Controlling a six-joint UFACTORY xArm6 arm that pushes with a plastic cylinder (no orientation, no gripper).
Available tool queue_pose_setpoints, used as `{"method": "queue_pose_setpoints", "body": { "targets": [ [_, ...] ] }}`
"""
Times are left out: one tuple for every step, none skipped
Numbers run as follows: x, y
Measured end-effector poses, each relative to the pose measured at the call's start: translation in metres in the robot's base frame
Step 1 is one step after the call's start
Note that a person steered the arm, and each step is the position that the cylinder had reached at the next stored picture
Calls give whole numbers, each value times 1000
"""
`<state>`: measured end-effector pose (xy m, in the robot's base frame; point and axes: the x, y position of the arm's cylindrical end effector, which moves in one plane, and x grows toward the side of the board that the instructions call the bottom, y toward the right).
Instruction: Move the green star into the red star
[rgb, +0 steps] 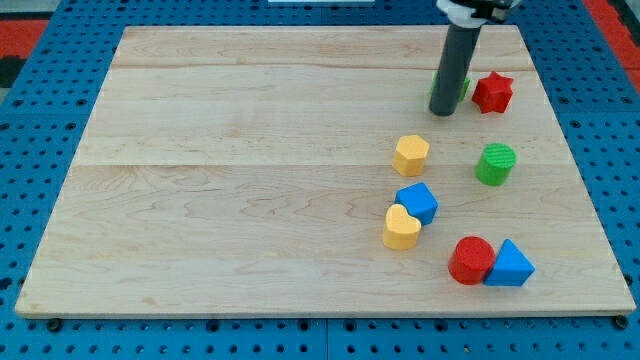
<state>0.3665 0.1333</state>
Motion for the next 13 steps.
{"method": "queue_pose_setpoints", "body": {
  "targets": [
    [-10, -46],
    [-59, -51],
    [-99, -40],
    [-106, 4],
    [-104, 10],
    [-104, -6],
    [-102, -7],
    [-96, -7],
    [-86, -7],
    [-75, -7],
    [-62, -7],
    [-51, 6],
    [-46, 22]
  ]
}}
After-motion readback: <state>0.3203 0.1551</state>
